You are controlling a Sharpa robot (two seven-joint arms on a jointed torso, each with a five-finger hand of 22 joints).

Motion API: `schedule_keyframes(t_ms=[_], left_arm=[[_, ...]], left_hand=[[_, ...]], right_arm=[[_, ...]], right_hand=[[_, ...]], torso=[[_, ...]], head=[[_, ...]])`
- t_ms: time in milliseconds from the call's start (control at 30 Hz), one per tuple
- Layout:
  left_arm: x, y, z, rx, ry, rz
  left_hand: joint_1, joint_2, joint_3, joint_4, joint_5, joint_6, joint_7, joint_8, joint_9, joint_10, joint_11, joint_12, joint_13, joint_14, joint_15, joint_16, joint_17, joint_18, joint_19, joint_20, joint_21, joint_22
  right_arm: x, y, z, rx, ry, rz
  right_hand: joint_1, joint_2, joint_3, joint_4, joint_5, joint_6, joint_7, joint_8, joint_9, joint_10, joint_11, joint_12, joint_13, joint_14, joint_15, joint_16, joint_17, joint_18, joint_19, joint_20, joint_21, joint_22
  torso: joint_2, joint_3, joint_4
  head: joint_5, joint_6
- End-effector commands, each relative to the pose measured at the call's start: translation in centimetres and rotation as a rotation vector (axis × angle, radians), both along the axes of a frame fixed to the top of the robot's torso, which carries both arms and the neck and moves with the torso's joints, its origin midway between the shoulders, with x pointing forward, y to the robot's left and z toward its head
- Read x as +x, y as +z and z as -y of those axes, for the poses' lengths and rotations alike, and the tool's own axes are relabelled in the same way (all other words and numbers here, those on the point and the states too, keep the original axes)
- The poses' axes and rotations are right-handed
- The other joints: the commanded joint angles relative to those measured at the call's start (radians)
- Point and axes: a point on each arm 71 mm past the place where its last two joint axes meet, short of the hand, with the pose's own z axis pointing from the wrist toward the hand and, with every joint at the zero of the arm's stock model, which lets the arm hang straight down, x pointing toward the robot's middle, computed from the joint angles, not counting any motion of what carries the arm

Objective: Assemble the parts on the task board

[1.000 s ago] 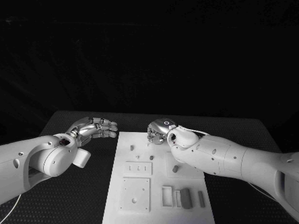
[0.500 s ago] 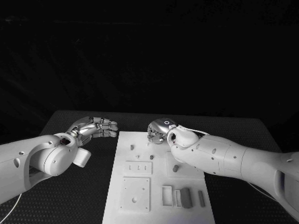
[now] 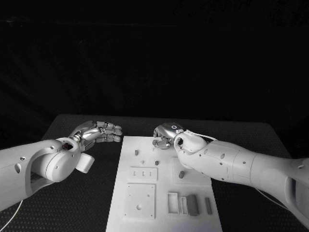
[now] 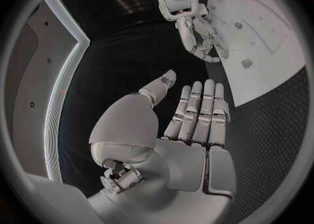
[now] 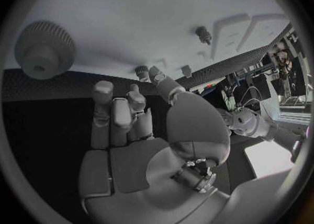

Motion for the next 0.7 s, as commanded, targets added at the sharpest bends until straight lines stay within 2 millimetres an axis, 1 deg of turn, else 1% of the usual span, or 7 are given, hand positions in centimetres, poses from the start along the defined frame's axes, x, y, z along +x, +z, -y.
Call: schedule_keyframes(t_ms=[33,133,233,300,400,500,700], left_arm=[[0.0,0.1,0.1,-0.011,-0.012,0.004],[0.0,0.1,0.0,-0.010,-0.009,0.004],[0.0,0.1,-0.2,-0.010,-0.005,0.004],[-0.1,0.2,-0.2,-0.012,-0.008,0.004],[-0.2,0.2,-0.3,-0.012,-0.007,0.004],[-0.2,0.2,-0.5,-0.013,0.004,0.010],[-0.2,0.3,-1.0,-0.021,0.013,0.023]], left_hand=[[-0.010,0.001,0.000,-0.002,0.004,-0.001,0.011,-0.003,-0.001,0.005,0.005,-0.004,-0.001,0.004,0.000,-0.005,0.002,-0.008,0.007,0.002,-0.006,-0.001],[-0.009,0.001,0.000,-0.002,0.004,-0.001,0.011,-0.004,-0.001,0.005,0.005,-0.004,-0.001,0.004,0.000,-0.005,0.002,-0.008,0.007,0.002,-0.007,-0.001],[-0.009,0.001,0.000,-0.002,0.004,-0.001,0.011,-0.004,-0.001,0.005,0.005,-0.004,-0.001,0.004,0.000,-0.005,0.002,-0.008,0.007,0.002,-0.007,-0.001],[-0.009,0.001,0.000,-0.002,0.004,-0.001,0.011,-0.004,-0.001,0.005,0.005,-0.004,-0.001,0.004,0.000,-0.005,0.002,-0.008,0.007,0.002,-0.007,-0.001],[-0.009,-0.002,-0.001,-0.003,0.004,-0.001,0.011,-0.004,-0.002,0.005,0.005,-0.005,-0.001,0.004,0.000,-0.006,0.002,-0.009,0.007,0.002,-0.008,-0.001],[-0.009,-0.003,-0.001,-0.003,0.004,-0.001,0.010,-0.004,-0.002,0.005,0.005,-0.005,-0.001,0.004,0.000,-0.006,0.002,-0.009,0.007,0.002,-0.009,-0.001],[-0.018,-0.004,-0.005,0.001,0.004,0.005,0.007,-0.001,-0.001,0.010,0.004,-0.004,0.000,0.006,0.000,-0.008,0.004,-0.009,0.011,0.002,-0.010,-0.001]], right_arm=[[-0.1,0.2,0.2,0.020,0.008,0.019],[-0.4,0.3,0.9,0.031,0.009,0.021],[-0.5,1.1,1.6,0.060,0.003,0.024],[-0.6,1.7,2.3,0.072,0.002,0.019],[-0.6,2.8,3.4,0.087,0.000,0.006],[-0.6,3.7,4.6,0.095,0.010,-0.017],[-1.3,4.8,7.0,0.076,0.062,-0.042]], right_hand=[[0.002,-0.008,0.004,0.001,0.000,-0.051,0.045,-0.003,0.000,-0.004,0.007,-0.002,-0.001,0.000,0.008,-0.001,-0.001,0.058,-0.002,-0.008,-0.004,0.010],[0.005,-0.008,0.007,-0.001,0.000,-0.048,0.046,-0.001,0.000,-0.004,0.007,-0.001,-0.001,0.000,0.008,0.000,0.000,0.058,-0.001,-0.009,-0.004,0.010],[0.006,-0.010,0.008,-0.002,0.000,-0.045,0.045,0.001,0.001,-0.004,0.007,0.000,-0.002,0.001,0.008,0.000,0.001,0.058,0.000,-0.009,-0.004,0.010],[0.005,-0.012,0.007,-0.003,0.000,-0.043,0.045,0.002,0.001,-0.004,0.006,0.000,-0.002,0.001,0.008,0.001,0.000,0.058,0.000,-0.009,-0.004,0.011],[0.007,-0.016,0.009,-0.006,0.000,-0.038,0.044,0.004,0.002,-0.004,0.006,0.001,-0.002,-0.001,0.007,0.001,-0.005,0.058,0.000,-0.009,-0.004,0.011],[0.009,-0.018,0.010,-0.008,0.000,-0.036,0.043,0.006,0.002,-0.004,0.005,0.001,-0.002,-0.003,0.007,0.000,-0.008,0.058,-0.001,-0.009,-0.005,0.011],[0.013,-0.028,0.010,-0.015,0.000,-0.024,0.040,0.013,0.005,-0.006,0.002,0.002,-0.003,-0.011,0.004,-0.001,-0.017,0.058,-0.006,-0.008,-0.006,0.013]], torso=[[0.000,0.0006,-0.0005],[-0.001,0.0009,-0.0008],[0.000,0.0005,-0.0030],[0.000,0.0001,-0.0045],[0.001,0.0001,-0.0072],[0.001,0.0023,-0.0088],[0.003,0.0073,-0.0208]], head=[[0.000,0.001],[-0.001,0.006],[-0.001,0.008],[-0.005,0.011],[-0.014,0.020],[-0.018,0.026],[-0.017,0.035]])
